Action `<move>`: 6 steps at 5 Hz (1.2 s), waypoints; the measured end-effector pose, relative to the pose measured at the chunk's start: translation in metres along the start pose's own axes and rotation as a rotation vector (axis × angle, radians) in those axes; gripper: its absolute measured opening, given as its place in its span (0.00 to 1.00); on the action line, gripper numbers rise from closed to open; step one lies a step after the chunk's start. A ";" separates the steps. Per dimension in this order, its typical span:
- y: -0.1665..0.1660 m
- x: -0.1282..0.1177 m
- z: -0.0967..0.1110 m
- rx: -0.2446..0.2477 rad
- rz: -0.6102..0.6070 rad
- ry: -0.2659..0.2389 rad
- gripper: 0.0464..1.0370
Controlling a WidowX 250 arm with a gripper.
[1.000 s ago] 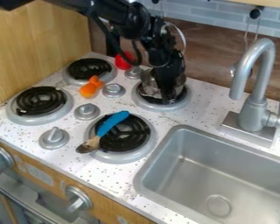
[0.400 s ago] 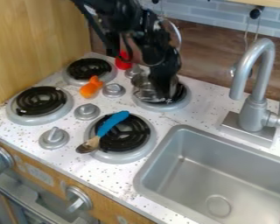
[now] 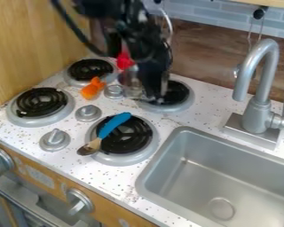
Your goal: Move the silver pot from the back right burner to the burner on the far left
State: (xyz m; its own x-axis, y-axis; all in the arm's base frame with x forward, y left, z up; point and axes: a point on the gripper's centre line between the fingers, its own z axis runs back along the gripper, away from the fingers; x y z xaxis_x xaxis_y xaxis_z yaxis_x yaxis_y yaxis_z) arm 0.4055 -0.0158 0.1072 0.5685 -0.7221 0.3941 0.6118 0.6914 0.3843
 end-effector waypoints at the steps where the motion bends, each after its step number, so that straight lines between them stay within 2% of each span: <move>1: 0.010 -0.033 0.036 0.060 0.144 0.030 0.04; 2: 0.029 -0.081 0.063 0.208 0.367 0.110 0.04; 3: 0.044 -0.114 0.068 0.308 0.522 0.174 0.04; 4: 0.064 -0.163 0.056 0.352 0.674 0.287 0.04; 5: 0.094 -0.194 0.049 0.389 0.794 0.335 0.04; 6: 0.124 -0.234 0.038 0.398 0.882 0.393 0.04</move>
State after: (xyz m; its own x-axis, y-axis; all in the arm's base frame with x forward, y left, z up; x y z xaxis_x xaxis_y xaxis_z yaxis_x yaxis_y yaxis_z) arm 0.3275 0.2402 0.0940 0.9079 0.1353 0.3968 -0.2922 0.8830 0.3674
